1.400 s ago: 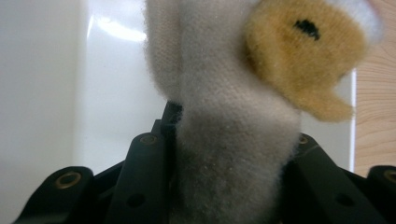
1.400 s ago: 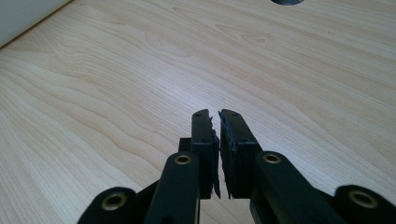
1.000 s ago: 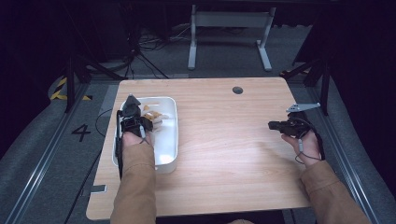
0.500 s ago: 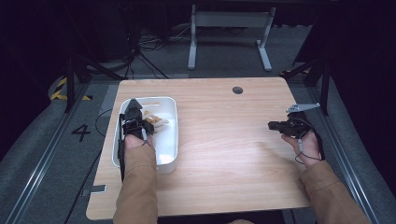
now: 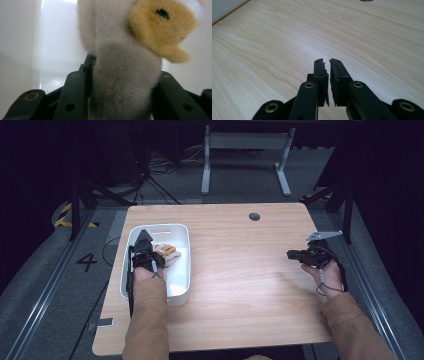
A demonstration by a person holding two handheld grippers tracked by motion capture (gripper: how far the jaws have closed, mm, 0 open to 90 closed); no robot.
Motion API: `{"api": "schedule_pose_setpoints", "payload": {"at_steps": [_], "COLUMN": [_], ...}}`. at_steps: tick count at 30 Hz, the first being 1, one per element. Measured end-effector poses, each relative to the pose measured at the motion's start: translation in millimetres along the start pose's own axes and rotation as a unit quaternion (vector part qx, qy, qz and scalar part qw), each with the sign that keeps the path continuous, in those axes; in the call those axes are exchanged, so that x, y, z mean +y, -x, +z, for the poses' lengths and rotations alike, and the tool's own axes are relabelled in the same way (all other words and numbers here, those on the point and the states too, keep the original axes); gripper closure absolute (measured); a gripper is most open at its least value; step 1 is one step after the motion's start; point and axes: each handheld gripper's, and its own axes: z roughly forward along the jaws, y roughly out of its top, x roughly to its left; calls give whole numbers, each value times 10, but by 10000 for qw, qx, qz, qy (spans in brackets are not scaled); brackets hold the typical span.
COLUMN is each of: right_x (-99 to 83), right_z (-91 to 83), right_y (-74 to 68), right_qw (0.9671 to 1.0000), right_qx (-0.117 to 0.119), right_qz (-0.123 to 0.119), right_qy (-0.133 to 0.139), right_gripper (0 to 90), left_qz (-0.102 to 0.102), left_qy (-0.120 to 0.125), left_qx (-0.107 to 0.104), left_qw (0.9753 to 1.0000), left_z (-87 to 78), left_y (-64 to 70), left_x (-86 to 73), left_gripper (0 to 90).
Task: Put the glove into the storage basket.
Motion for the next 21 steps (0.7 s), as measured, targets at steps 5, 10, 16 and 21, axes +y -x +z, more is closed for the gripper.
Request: {"api": "schedule_pose_setpoints", "payload": {"at_steps": [5,10,16,21], "right_x": [-1,-5,-7,-4], "right_z": [-3,-2,-9,-4], "right_y": [1,9,18,9], "right_qw": [10000,10000,10000,10000], "right_qx": [63,63,68,74], "right_qz": [-13,-21,-2,-34], "right_qy": [22,37,39,34], "right_gripper": [825,821,817,816], "left_qz": [69,9,92,148], "left_qy": [14,-112,-249,-260], "left_qx": [-166,-305,-276,-431], "left_qw": [9998,9995,9993,9986], "left_z": [-7,20,51,43], "left_y": [-6,-20,-6,5], "left_x": [0,12,1,-3], "left_gripper": [475,361,259,152]}}
